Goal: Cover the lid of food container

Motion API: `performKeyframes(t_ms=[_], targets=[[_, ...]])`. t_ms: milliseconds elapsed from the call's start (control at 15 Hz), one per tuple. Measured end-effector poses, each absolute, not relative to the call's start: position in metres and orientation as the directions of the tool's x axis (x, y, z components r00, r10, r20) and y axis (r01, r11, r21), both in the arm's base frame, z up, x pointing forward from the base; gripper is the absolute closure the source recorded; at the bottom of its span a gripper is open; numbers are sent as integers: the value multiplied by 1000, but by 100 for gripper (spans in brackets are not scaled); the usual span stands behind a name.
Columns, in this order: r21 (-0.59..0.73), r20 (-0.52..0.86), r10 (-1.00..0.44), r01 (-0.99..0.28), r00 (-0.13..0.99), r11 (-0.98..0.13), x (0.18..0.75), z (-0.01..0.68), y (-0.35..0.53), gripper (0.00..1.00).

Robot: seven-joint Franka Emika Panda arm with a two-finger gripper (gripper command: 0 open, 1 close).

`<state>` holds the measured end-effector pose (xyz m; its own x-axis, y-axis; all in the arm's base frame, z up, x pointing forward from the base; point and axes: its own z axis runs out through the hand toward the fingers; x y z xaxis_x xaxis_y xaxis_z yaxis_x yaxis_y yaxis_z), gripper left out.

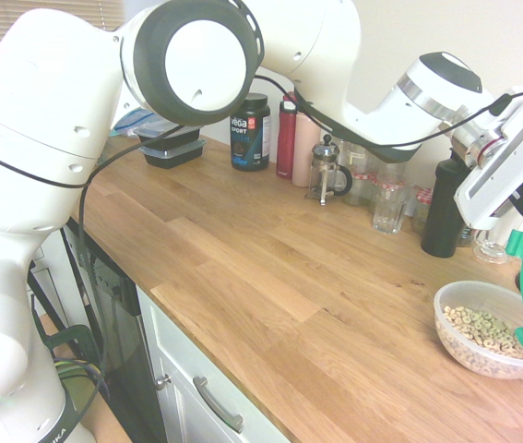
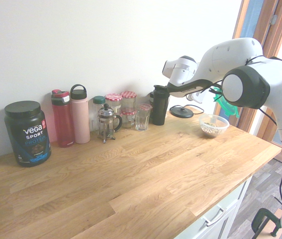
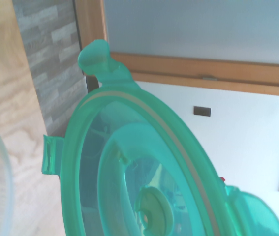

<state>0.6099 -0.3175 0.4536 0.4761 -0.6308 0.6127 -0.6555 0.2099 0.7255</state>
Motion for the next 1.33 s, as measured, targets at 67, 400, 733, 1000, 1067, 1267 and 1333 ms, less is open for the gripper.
performKeyframes(t_ms=[67,400,733,1000,1067,1267,1333], targets=[[727,611,-632,-654,476,209,612,448,-316,100],[733,597,-650,-649,470,204,614,428,-315,100],[736,600,-656,-637,458,228,611,429,-313,100],[742,601,-658,-622,453,249,612,436,-295,100],[742,602,-657,-623,454,249,612,438,-291,100],[748,589,-671,-619,451,240,612,432,-286,100],[751,580,-679,-618,450,233,612,427,-282,100]])
